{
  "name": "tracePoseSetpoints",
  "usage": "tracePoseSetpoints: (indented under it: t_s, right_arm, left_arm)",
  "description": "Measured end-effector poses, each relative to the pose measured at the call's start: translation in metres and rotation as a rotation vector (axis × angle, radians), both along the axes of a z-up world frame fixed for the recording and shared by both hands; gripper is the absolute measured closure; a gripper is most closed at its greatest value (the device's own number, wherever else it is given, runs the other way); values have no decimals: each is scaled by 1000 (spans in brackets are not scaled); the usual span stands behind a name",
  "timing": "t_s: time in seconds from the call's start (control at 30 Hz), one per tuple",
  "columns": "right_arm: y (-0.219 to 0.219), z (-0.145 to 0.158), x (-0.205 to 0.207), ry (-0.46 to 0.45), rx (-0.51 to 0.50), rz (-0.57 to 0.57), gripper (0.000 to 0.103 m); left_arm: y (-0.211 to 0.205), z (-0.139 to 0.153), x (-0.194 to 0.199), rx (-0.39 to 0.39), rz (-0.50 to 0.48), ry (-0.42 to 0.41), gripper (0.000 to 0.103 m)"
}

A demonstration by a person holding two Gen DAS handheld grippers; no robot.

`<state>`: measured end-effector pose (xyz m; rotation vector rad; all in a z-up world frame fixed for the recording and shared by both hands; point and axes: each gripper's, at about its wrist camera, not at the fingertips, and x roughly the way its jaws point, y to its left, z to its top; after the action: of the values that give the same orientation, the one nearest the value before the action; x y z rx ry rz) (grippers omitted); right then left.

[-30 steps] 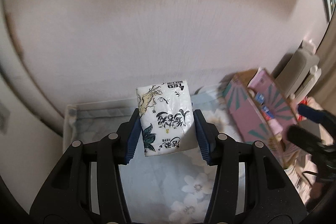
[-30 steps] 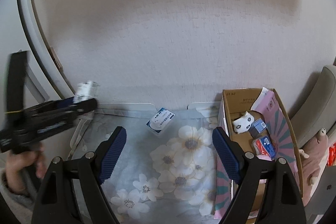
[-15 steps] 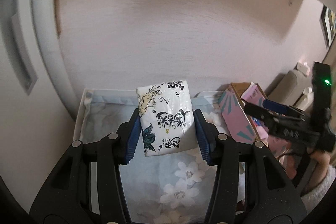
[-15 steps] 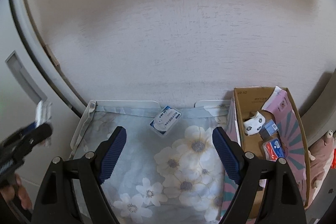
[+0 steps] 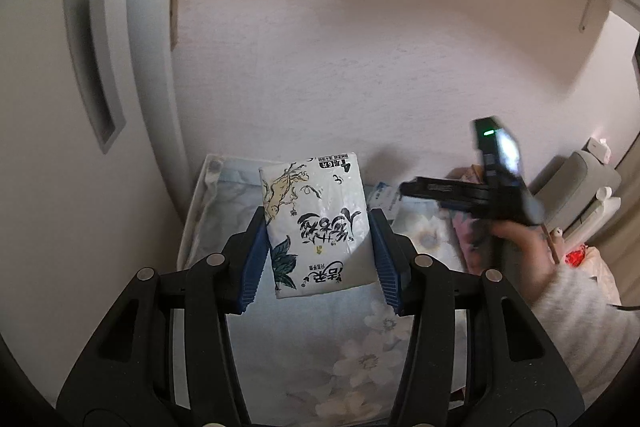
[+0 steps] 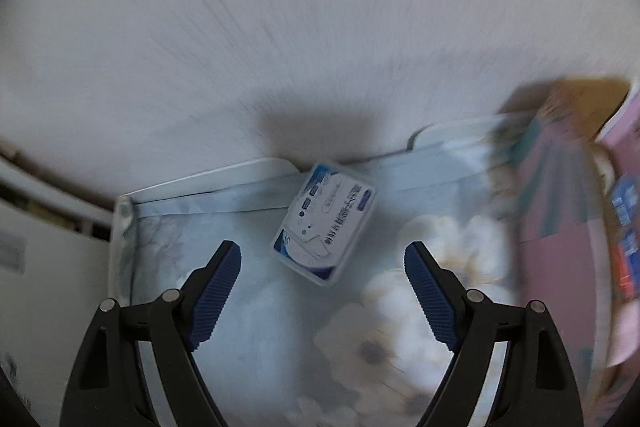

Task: Organize objects
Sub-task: 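Grasp the clear cotton-swab case with the right tool while the left tool holds the tissues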

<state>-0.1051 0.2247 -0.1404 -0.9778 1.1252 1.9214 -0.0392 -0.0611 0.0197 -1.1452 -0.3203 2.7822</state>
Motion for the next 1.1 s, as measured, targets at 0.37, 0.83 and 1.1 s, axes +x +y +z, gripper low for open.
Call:
tracePoseSetpoints:
  t_s: [0.37, 0.83, 1.1]
  right_arm:
    - [7, -45, -45, -152, 21, -75, 36]
    - [-18, -27, -20, -104, 94, -28, 41]
    - [-68, 45, 31, -9, 247, 56, 42]
  left_arm:
    - [-5, -21, -7, -7, 18, -37, 58]
    - [-16, -20, -9, -26, -12, -25, 58]
    - [-14, -7, -23, -45, -52, 3, 58]
